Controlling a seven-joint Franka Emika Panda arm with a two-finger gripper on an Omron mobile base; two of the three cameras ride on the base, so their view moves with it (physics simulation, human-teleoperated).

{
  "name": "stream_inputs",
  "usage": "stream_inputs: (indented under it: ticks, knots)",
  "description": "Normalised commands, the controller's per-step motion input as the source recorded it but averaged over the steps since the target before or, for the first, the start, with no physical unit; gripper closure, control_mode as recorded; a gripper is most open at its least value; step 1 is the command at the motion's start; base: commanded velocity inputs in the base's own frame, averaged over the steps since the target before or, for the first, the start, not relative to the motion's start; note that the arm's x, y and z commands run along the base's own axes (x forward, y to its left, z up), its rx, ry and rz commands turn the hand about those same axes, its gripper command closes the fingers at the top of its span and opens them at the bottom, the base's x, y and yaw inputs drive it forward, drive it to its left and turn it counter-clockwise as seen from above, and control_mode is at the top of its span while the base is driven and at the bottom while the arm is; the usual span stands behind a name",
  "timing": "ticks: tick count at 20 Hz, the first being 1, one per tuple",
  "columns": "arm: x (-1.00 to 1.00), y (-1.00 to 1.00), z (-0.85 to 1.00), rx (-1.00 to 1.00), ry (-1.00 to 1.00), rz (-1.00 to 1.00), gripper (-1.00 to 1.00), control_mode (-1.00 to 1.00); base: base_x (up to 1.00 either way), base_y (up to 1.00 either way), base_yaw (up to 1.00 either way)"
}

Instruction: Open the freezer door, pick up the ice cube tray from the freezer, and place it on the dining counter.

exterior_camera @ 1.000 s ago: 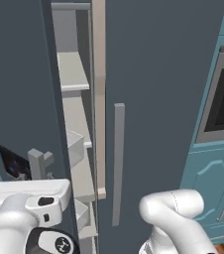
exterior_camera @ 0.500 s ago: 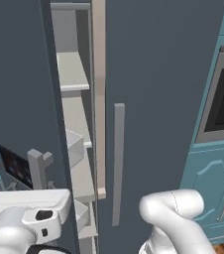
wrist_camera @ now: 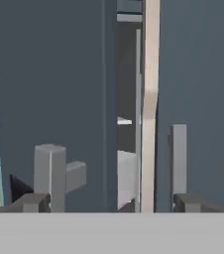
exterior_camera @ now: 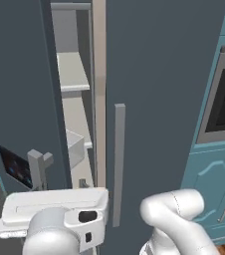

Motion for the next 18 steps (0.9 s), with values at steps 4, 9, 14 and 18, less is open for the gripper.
stream_inputs:
  ticks: [4,9,14,18]
  knots:
    - [-0.21,-0.93,0.74,0.07,0.00,0.25,-1.00,-1.00,0.00,0.00,0.00]
    - [-0.28,-0.91,0.60,0.05,0.00,0.30,-1.00,-1.00,0.00,0.00,0.00]
    - [0.17,-0.71,0.31,0.16,0.00,0.52,-1.00,-1.00,0.00,0.00,0.00]
    - [0.32,-0.42,0.17,0.13,0.00,0.62,-1.00,-1.00,0.00,0.00,0.00]
